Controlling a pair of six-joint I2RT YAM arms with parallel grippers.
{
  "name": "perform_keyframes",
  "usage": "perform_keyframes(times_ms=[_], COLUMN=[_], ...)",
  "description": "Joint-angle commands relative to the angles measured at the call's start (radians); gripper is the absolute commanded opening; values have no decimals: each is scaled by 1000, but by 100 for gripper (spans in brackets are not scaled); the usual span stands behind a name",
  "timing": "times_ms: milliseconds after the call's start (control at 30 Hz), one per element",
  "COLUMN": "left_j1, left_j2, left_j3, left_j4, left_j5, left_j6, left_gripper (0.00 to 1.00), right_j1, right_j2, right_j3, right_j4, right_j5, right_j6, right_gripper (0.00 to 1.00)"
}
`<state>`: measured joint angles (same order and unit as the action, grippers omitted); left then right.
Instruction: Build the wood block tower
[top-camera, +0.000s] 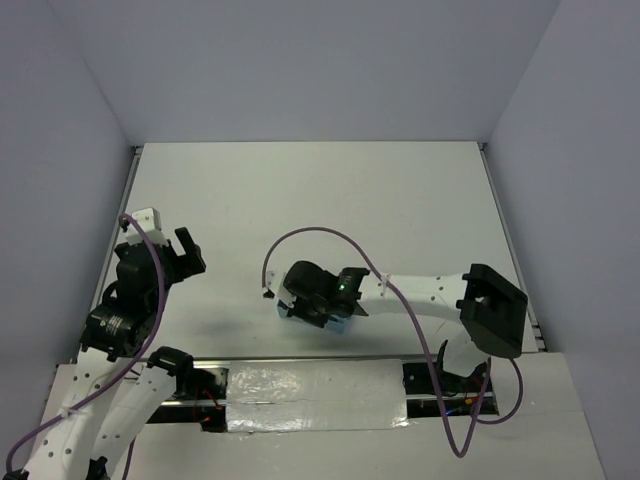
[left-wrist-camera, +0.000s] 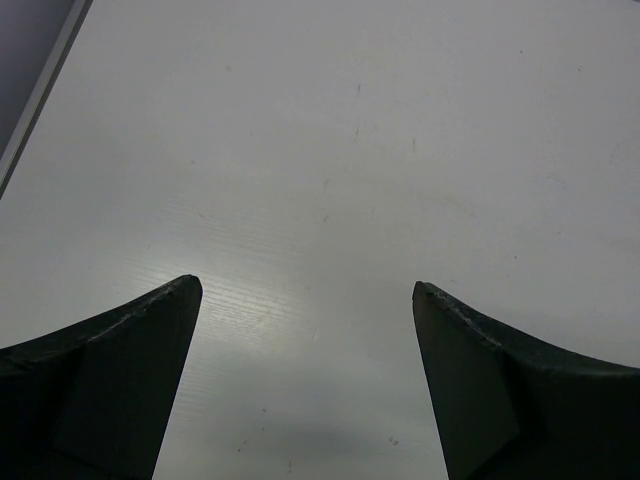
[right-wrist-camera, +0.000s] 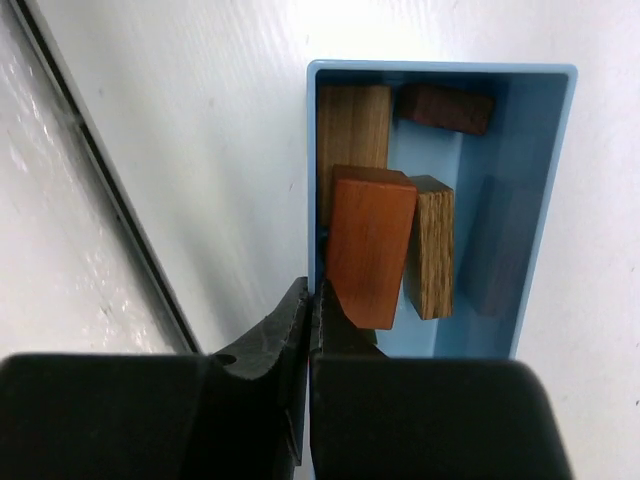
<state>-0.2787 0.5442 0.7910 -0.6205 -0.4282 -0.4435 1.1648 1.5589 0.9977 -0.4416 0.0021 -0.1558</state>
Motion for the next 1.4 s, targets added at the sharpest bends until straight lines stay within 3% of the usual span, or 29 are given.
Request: perform_keyframes(times_ms=[0, 167, 367, 533, 633, 733, 900, 1133, 1367], left_j1=[-4, -4, -4, -5, -5, -5, -5, -5, -5], left_j2=[-13, -13, -30, -30, -29, -24, -18, -9, -10], left_j3=[10, 13, 10, 10, 8, 8, 8, 7, 8], left_j4=[44, 39, 39, 39, 42, 44, 48, 48, 50], left_j5=[5, -3, -15, -15, -11, -3, 9, 14, 20], left_j6=[22, 20, 15, 15, 17, 20, 23, 25, 25], left_gripper=[100, 99, 99, 99, 100, 100, 99, 100, 99], right_j1=[-33, -176, -335, -384, -416, -442, -450, -455, -465], right_j2=[38, 118, 444, 751, 843, 880, 984, 1049, 1072], right_j3=[105, 339, 730, 1027, 1047, 978, 975, 950, 868], right_j4=[49, 86, 90, 166, 312, 687, 1019, 1283, 1432], right_j5=[-33, -240, -440, -589, -680, -723, -667, -495, -392], right_j6=[-28, 54, 359, 579, 767, 1027, 1344, 1607, 1805], right_gripper=[0, 0, 0, 0, 0, 0, 0, 0, 0])
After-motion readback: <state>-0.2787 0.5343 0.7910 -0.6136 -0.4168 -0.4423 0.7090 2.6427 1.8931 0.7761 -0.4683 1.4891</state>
